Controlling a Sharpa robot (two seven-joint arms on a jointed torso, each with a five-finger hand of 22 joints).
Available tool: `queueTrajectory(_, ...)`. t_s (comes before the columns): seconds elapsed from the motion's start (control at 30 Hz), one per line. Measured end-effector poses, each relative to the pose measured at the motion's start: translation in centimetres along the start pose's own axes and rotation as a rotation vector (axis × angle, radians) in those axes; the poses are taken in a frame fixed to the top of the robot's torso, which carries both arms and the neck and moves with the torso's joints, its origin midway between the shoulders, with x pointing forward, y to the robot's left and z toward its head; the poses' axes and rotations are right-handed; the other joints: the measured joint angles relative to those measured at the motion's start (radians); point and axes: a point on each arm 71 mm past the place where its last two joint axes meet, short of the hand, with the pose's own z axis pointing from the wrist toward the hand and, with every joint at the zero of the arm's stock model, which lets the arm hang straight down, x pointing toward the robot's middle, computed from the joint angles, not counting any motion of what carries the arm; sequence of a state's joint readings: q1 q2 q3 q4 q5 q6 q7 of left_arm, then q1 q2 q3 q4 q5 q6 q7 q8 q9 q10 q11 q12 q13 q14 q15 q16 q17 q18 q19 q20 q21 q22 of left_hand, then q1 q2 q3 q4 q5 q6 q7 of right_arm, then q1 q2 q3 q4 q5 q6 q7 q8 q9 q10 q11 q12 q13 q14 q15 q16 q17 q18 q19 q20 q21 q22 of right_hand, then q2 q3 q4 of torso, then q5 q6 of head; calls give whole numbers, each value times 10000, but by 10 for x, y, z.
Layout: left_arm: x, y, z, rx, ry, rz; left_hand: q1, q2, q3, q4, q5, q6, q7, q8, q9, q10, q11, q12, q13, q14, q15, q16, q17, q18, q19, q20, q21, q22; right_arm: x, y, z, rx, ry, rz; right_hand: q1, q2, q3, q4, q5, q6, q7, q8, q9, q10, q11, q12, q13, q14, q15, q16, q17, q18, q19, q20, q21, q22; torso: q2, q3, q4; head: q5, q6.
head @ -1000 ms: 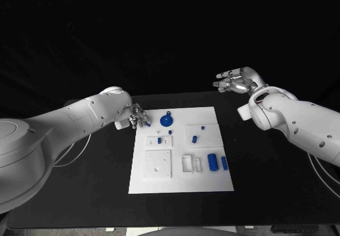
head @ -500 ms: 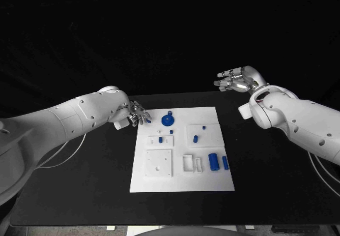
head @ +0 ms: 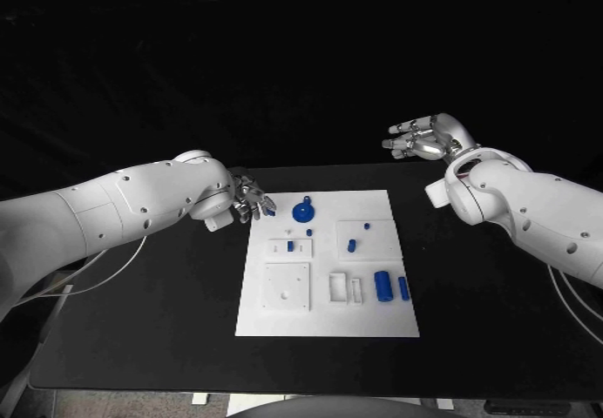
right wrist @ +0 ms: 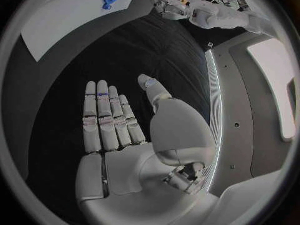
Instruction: Assemble the parts on the task board
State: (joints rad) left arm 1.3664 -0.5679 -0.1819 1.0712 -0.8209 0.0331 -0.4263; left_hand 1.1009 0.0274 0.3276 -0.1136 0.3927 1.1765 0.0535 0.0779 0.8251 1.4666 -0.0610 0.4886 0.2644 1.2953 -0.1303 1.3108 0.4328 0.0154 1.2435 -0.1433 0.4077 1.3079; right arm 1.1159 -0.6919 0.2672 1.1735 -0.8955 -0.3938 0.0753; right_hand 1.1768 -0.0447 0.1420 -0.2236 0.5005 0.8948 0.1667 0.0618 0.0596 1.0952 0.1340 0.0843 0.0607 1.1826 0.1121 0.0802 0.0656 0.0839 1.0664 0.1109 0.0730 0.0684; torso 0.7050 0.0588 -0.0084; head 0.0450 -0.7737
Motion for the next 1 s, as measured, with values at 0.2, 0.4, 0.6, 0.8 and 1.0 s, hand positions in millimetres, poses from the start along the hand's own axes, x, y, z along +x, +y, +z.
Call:
queueTrajectory(0.2, 11, -3, -7, 57, -47, 177, -27, -27, 12, -12, 53, 0, 0, -34, 102, 0, 0, 159, -20, 89, -15, -60, 106, -1, 0, 0, 44, 0, 0, -2, 0, 37, 0, -10, 0, 0, 0, 0, 0, 0, 0, 0, 0, 0, 0, 0, 0, 0, 0, 0, 0, 0, 0, 0, 0, 0, -19, -1, 17, 46, -27)
queueTrajectory(0.4, 25, -2, -12, 12, -111, 508, -82, -81, 30, -32, 176, 46, 46, -54, 239, 0, -1, 202, -35, 125, 16, -60, 206, 0, 0, 1, 61, -1, -1, -3, 0, 72, -5, -25, 31, 30, -28, -29, 0, 1, -1, 0, 0, 1, 0, 0, 0, 1, 0, 0, 1, -1, 0, -1, 0, 0, -17, 2, 18, 50, -19)
queueTrajectory(0.6, 35, -2, -14, -71, -161, 790, -147, -145, 107, -113, 286, 51, 51, -59, 444, -1, -1, 263, -47, 166, -13, -105, 275, 0, 37, -36, 85, -2, -2, -4, 0, 81, 1, -29, 40, 40, -27, -28, 0, 1, -1, 0, 0, -1, 2, 0, 1, -1, 2, 0, 1, -1, 0, -1, 0, 1, -4, 3, 12, 65, -51)
queueTrajectory(0.8, 42, 1, -12, -203, -155, 936, -156, -153, 118, -127, 342, 51, 51, -28, 446, -1, -1, 311, -53, 179, -1, -105, 323, 0, 37, -35, 122, -3, -2, -4, 0, 88, 5, -33, 40, 40, -27, -28, -1, 1, -1, 0, 0, -35, 36, 0, 0, -27, 27, 0, 1, -1, 1, -1, 0, 1, -1, 3, 8, 68, -70)
queueTrajectory(1.0, 51, 3, -10, -276, -66, 979, -155, -152, 121, -131, 398, 50, 50, -27, 446, -1, -1, 311, -59, 180, 0, -105, 345, 0, 37, -35, 121, -4, -2, -4, 0, 91, 7, -35, 40, 40, -27, -28, -1, 2, -2, 0, 0, -35, 36, 0, 0, -27, 27, 0, 2, 0, 1, -1, 0, 1, 7, 5, 0, 60, -76)
